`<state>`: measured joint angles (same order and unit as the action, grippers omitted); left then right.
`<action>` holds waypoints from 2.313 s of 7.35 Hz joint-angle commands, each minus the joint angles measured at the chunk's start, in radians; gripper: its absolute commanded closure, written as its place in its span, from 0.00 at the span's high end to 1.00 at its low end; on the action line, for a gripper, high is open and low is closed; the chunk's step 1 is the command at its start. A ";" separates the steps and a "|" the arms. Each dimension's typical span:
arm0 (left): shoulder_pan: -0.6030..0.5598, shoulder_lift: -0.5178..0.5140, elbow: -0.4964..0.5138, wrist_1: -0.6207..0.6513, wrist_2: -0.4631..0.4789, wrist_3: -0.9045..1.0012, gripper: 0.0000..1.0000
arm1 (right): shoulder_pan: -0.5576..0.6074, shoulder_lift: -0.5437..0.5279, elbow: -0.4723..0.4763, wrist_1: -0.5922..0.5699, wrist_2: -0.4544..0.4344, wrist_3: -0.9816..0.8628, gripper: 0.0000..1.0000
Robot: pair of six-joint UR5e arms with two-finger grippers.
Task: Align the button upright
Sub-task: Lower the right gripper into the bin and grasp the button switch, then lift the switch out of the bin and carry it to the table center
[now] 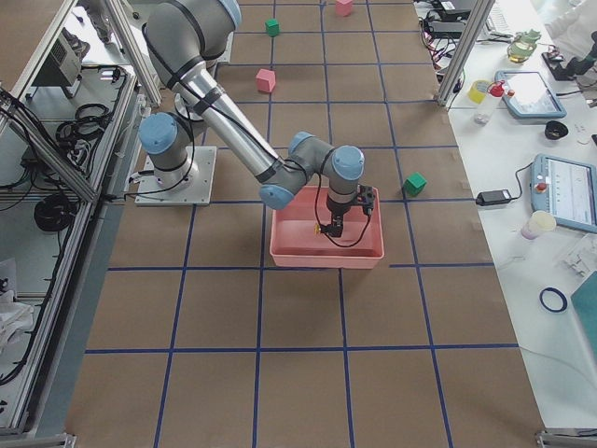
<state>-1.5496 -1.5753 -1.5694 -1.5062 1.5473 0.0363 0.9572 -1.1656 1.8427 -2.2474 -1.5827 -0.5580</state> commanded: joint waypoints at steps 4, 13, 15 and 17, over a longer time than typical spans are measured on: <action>0.028 -0.008 0.003 0.029 -0.001 -0.010 1.00 | 0.000 -0.002 0.020 0.000 -0.011 0.001 1.00; 0.028 0.006 0.005 0.027 0.005 -0.010 1.00 | 0.009 -0.122 -0.058 0.120 -0.014 -0.049 0.00; 0.028 0.006 0.005 0.027 0.005 -0.010 1.00 | 0.082 -0.150 -0.227 0.328 -0.005 -0.048 0.00; 0.028 0.006 0.003 0.029 0.004 -0.010 1.00 | 0.217 -0.164 -0.362 0.463 0.000 -0.030 0.00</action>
<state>-1.5218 -1.5693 -1.5649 -1.4776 1.5520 0.0261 1.0937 -1.3234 1.5562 -1.8764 -1.5883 -0.6003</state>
